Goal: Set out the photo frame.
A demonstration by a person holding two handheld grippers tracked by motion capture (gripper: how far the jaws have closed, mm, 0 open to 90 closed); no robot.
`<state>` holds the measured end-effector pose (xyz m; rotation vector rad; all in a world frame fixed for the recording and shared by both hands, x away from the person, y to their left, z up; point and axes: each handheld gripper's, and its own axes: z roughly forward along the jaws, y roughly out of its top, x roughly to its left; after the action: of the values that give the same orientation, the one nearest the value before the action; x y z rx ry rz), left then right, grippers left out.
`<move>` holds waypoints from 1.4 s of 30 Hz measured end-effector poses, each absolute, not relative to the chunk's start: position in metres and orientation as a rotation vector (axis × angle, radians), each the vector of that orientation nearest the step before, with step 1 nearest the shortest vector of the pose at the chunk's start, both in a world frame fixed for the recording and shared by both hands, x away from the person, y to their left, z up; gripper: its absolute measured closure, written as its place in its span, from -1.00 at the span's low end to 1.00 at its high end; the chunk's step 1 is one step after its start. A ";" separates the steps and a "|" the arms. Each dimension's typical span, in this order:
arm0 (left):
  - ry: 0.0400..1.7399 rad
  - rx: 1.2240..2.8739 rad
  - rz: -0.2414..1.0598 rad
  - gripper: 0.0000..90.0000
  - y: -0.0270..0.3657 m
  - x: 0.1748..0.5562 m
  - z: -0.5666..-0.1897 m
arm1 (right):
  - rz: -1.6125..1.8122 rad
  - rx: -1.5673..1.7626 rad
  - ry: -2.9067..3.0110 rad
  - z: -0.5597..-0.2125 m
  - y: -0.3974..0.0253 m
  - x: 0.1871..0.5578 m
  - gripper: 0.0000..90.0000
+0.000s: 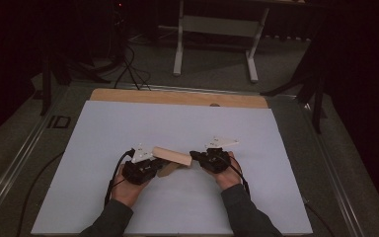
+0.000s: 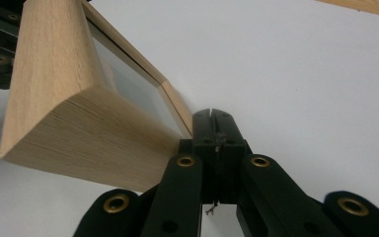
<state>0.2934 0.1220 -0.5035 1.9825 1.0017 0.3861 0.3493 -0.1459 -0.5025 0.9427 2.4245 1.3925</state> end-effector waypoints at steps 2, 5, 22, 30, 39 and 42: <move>1.001 1.984 0.383 0.91 0.122 0.294 -0.504 | 1.394 0.943 2.426 -0.503 -0.146 0.350 1.00; 1.003 1.982 0.378 0.98 0.123 0.296 -0.504 | 1.396 0.944 2.426 -0.503 -0.146 0.350 1.00; 1.032 1.966 0.369 0.99 0.120 0.302 -0.503 | 1.391 0.911 2.443 -0.503 -0.144 0.348 1.00; 1.003 1.958 0.354 0.99 0.115 0.298 -0.497 | 1.391 0.893 2.452 -0.503 -0.144 0.345 1.00; 0.979 1.940 0.341 0.99 0.113 0.292 -0.492 | 1.384 0.871 2.462 -0.503 -0.142 0.342 1.00; 0.968 1.938 0.337 0.99 0.111 0.290 -0.491 | 1.382 0.861 2.468 -0.503 -0.141 0.341 1.00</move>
<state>0.2902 0.1109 -0.4907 1.9380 0.9679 0.3368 0.3409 -0.1414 -0.5027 0.8607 2.4684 1.3823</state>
